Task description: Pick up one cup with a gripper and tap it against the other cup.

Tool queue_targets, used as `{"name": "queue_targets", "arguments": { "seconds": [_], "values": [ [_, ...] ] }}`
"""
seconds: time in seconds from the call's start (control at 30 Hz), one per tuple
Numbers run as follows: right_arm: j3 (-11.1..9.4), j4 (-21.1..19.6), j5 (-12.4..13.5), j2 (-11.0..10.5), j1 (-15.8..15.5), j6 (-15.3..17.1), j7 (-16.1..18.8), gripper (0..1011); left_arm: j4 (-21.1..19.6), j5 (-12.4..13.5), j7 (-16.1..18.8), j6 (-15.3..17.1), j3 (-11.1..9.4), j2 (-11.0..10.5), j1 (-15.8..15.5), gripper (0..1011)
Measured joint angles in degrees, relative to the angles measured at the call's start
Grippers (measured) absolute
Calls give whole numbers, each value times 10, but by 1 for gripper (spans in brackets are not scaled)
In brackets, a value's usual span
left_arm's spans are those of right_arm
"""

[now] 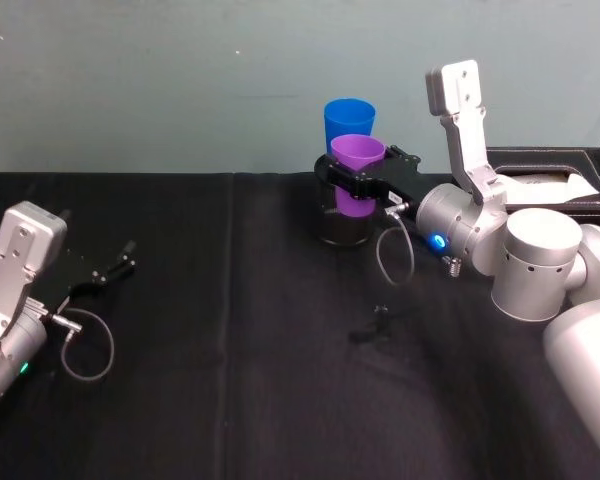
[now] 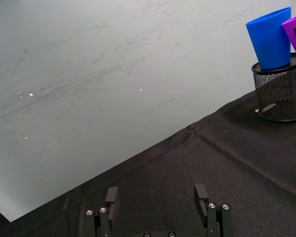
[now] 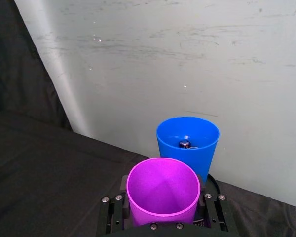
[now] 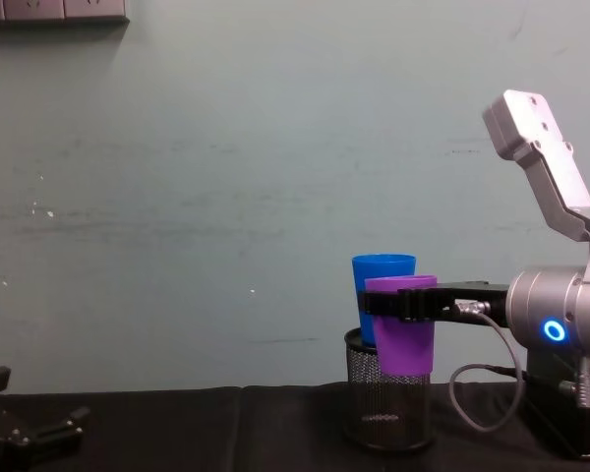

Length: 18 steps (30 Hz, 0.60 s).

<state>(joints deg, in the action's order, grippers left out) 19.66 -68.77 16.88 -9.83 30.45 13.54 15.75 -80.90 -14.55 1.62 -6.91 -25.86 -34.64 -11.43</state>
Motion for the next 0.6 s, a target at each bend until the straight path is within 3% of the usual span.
{"name": "queue_targets", "arguments": {
  "seconds": [0.6],
  "values": [
    [0, 0, 0, 0, 0, 0, 0, 737, 0, 0, 0, 0, 0, 0, 0, 1000]
  ]
}}
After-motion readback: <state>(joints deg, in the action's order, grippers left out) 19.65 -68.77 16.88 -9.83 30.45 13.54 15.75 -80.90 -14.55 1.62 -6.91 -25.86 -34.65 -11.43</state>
